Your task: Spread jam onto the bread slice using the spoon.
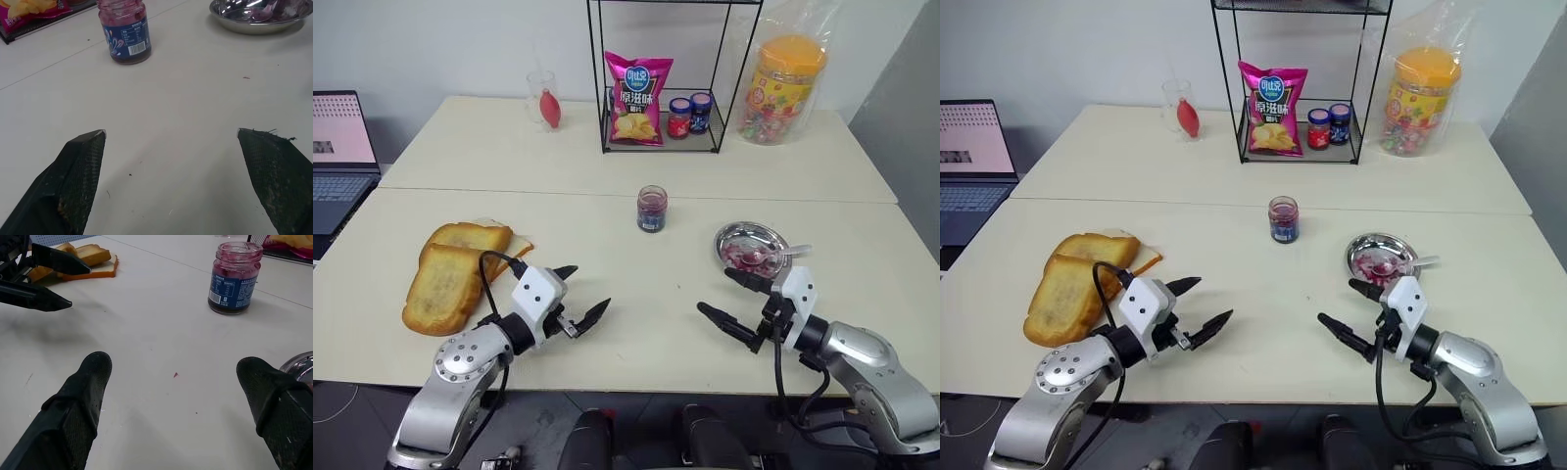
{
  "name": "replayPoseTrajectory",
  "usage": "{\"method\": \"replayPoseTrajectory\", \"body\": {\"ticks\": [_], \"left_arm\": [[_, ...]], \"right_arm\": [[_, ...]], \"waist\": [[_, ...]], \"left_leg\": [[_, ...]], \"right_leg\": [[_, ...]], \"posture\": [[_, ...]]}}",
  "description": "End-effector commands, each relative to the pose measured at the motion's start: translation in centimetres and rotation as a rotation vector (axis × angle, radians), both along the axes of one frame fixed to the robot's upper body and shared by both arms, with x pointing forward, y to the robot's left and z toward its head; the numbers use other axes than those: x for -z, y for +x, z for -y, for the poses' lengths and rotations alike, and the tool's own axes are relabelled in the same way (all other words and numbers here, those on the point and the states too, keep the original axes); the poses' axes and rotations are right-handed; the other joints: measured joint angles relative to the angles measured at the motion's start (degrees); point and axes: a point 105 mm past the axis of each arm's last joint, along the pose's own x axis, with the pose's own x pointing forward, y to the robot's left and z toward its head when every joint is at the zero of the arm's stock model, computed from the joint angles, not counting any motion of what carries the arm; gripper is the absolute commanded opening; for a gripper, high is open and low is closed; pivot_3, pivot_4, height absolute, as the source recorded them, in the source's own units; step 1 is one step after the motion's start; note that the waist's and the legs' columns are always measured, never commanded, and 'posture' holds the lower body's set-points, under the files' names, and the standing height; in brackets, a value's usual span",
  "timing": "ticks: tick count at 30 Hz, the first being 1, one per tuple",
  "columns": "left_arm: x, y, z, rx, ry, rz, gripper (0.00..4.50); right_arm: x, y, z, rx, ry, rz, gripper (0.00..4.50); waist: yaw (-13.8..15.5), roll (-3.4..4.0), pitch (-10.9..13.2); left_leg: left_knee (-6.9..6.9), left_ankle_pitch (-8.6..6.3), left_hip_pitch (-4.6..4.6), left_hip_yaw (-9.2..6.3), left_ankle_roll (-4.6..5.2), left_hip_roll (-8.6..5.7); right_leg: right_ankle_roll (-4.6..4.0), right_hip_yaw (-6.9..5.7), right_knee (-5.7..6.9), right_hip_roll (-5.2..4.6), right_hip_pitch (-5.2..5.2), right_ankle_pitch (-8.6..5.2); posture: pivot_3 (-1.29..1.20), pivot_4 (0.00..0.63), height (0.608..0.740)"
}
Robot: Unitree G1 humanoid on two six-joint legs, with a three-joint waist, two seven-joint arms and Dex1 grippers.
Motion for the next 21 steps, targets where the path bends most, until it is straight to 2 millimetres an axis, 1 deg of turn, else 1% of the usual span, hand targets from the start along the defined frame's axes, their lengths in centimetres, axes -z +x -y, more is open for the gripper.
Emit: {"method": "replayPoseTrajectory", "body": {"ticks": [1,4,7,10,12,13,17,21], "left_arm": [[-0.5,-0.1,0.9,0.037,-0.008,0.033,4.50],[-0.4,0.1,0.7,0.013,0.005,0.046,4.50],[-0.1,-0.2,0.6,-0.002,-0.003,0.039,4.50],[-1.0,-0.9,1.2,0.023,-0.049,0.109,4.50],[-1.1,-1.0,1.2,0.015,-0.062,0.112,4.50],[-1.2,-1.0,1.1,0.003,-0.084,0.114,4.50],[-1.0,-0.8,-0.1,-0.065,-0.079,0.145,4.50],[-0.9,-1.0,-0.5,-0.085,-0.083,0.149,4.50]], "right_arm": [[-1.3,-0.4,-0.4,-0.019,0.002,0.056,4.47],[-1.5,-0.4,-0.4,-0.024,0.000,0.056,4.47],[-1.2,-0.6,-0.4,-0.032,-0.005,0.046,4.47],[-1.0,-0.8,-0.5,-0.034,-0.007,0.040,4.47],[-1.0,-0.8,-0.7,-0.038,-0.005,0.041,4.47],[-1.0,-0.8,-0.9,-0.044,-0.003,0.041,4.47],[-0.7,-1.0,-1.3,-0.068,-0.011,0.036,4.47],[-0.7,-0.9,-1.5,-0.083,-0.016,0.042,4.47]], "waist": [[0.00,0.00,0.00],[-0.01,0.00,0.00],[-0.01,0.00,0.00],[0.00,0.00,0.00],[0.01,0.00,0.00],[0.02,0.00,0.00],[-0.01,0.00,0.00],[0.01,0.00,0.00]], "left_leg": [[0.00,0.00,0.00,0.00,0.00,0.00],[0.00,0.00,0.00,0.00,0.00,0.00],[0.00,0.00,0.00,-0.01,0.00,0.00],[-0.01,0.00,0.00,0.01,0.00,0.00],[-0.02,0.00,-0.01,0.02,0.00,-0.01],[-0.02,0.00,-0.01,0.01,0.00,-0.01],[0.01,0.00,0.01,0.01,0.00,0.00],[0.00,0.00,0.00,0.02,0.00,-0.01]], "right_leg": [[0.00,0.00,0.00,0.00,0.00,0.00],[0.00,0.00,0.00,0.00,0.00,0.00],[0.00,0.00,0.00,0.00,0.00,0.00],[-0.01,0.00,-0.01,0.00,0.00,-0.01],[-0.02,0.00,-0.02,-0.04,0.00,-0.02],[-0.02,0.00,-0.02,-0.04,0.00,-0.02],[-0.02,-0.01,0.01,-0.04,0.01,-0.01],[-0.02,0.00,-0.01,-0.05,0.00,-0.02]], "posture": [[0.00,0.150,0.740],[0.00,0.150,0.740],[0.00,0.150,0.740],[0.00,0.150,0.740],[0.00,0.150,0.740],[0.00,0.150,0.740],[0.00,0.150,0.740],[0.00,0.150,0.740]]}}
